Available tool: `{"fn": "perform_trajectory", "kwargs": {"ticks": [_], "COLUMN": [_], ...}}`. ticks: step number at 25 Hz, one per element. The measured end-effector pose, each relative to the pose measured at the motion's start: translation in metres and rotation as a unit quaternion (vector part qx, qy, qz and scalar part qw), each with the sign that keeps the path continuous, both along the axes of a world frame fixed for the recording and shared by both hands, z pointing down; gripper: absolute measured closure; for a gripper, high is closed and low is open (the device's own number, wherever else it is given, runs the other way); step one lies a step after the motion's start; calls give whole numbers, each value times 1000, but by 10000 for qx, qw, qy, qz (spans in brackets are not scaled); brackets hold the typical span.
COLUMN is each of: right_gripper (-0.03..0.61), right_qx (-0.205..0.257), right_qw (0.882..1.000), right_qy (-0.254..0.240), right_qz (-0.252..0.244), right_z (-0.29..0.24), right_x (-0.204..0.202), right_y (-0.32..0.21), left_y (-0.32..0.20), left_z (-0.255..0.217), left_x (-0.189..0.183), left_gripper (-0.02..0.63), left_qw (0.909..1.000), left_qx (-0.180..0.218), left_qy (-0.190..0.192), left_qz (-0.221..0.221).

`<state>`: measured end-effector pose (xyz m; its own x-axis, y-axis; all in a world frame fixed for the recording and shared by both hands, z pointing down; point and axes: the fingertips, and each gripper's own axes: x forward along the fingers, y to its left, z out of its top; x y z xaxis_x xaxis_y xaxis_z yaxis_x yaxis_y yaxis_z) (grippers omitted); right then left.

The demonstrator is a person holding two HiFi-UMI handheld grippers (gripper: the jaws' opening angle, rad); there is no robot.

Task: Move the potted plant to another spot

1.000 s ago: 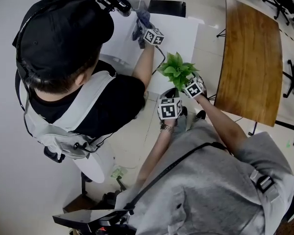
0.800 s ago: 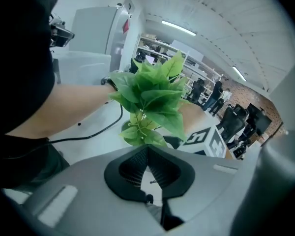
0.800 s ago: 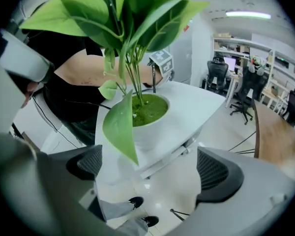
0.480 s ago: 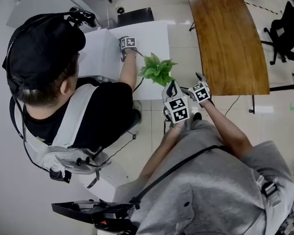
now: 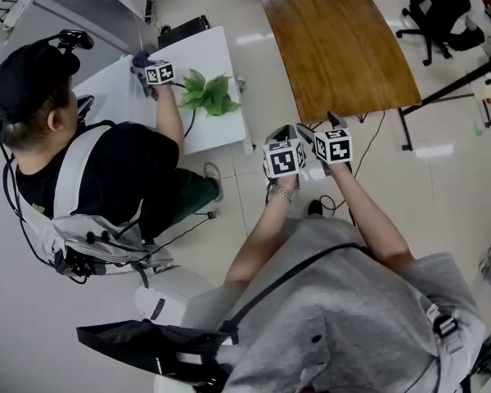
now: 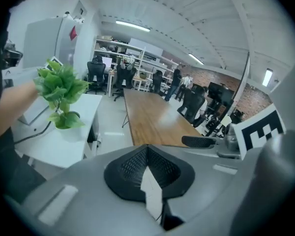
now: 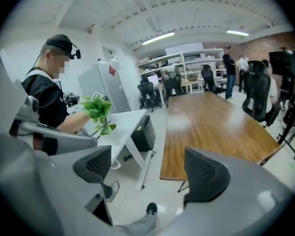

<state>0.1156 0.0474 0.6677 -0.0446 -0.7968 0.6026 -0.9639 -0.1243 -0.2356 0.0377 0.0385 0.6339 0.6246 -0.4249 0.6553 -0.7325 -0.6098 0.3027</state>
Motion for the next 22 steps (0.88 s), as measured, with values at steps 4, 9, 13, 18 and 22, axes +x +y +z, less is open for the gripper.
{"fn": "perform_trajectory", "kwargs": {"ticks": [4, 9, 13, 18, 22], "right_gripper": [240, 544, 574, 575, 576], "right_qx": [-62, -118, -84, -58, -79], "right_qw": [9993, 9985, 9996, 10000, 9996], "right_qy": [-184, -8, 46, 19, 4], "right_qz": [312, 541, 282, 45, -262], "right_z": [-21, -43, -52, -63, -61], "right_x": [3, 10, -3, -22, -48], "right_y": [58, 89, 94, 92, 87], "left_y": [53, 77, 88, 94, 89], "left_z": [-7, -29, -30, -34, -31], "left_x": [13, 24, 18, 4, -15], "left_gripper": [598, 600, 600, 601, 604], "left_qw": [9994, 9982, 9979, 9984, 9989], "left_qx": [69, 259, 273, 249, 258], "left_qy": [-147, -225, -195, -128, -175], "left_qz": [303, 488, 553, 491, 336]}}
